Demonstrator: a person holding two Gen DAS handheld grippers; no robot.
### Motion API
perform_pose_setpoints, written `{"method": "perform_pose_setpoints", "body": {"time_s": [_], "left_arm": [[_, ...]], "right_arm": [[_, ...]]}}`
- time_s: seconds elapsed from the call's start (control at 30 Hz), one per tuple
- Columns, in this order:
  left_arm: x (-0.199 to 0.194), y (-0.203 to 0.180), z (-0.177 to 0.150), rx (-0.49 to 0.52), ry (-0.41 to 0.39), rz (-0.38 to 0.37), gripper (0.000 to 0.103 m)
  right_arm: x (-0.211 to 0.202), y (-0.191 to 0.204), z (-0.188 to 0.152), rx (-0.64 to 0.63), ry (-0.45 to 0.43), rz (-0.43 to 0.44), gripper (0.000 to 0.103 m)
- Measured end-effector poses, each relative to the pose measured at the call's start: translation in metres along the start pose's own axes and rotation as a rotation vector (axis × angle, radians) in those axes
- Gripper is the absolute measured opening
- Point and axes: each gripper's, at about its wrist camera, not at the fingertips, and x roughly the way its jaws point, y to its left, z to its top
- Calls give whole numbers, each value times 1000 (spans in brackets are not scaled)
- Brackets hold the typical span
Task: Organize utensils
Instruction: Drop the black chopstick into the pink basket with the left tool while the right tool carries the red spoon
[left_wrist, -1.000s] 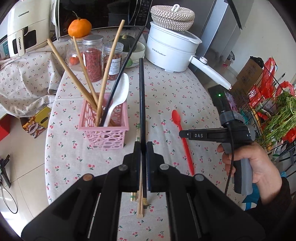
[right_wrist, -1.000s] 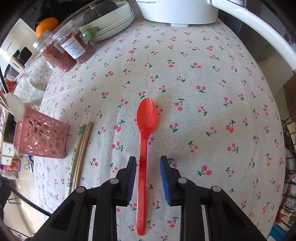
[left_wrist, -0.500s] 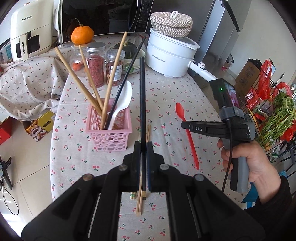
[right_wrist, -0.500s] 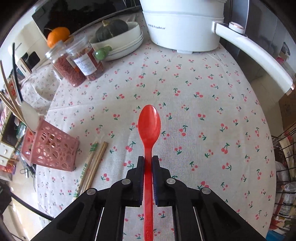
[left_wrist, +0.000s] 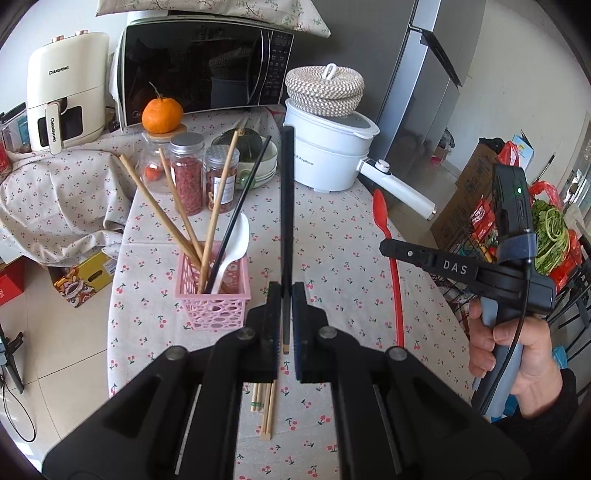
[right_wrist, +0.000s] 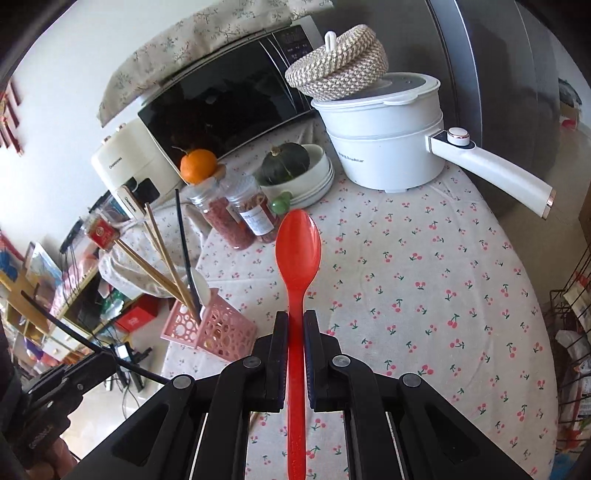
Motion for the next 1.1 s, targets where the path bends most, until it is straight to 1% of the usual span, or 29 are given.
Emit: {"method": "perform_pose_setpoints", "body": {"time_s": [0.07,0.23,0.3,0.37,0.43,0.53,0.63,0.73,0.8,0.97,1.1], "left_arm": [[-11,3,6,-12,-56,-1,6],[-37,15,19,-39,-227,14,6],[-44,22,24,-55,-280,30,6],[-47,29,27,-68,-315,55,6],[-43,35,31,-69,-312,71,6],[-32,45,33,-77,-288,76,6],[-14,55,31,-104,-233,69,6],[3,61,28,-122,-179,80,6],[13,64,27,-125,-154,91,6],[33,71,26,-162,-99,68,6],[45,78,26,-188,-84,67,6]], "right_arm": [[-8,0,-1,0,-21,8,8],[-15,-3,0,-3,-67,18,8],[-16,-6,0,3,-78,21,8],[-14,-7,0,9,-79,20,8],[-10,-9,1,11,-76,21,8],[-3,-8,2,5,-76,22,8],[2,-6,3,-3,-81,28,8],[4,-4,4,-3,-83,30,8],[4,-2,5,-2,-94,35,8],[1,6,8,-8,-138,63,8],[0,15,10,-10,-165,83,8]]}}
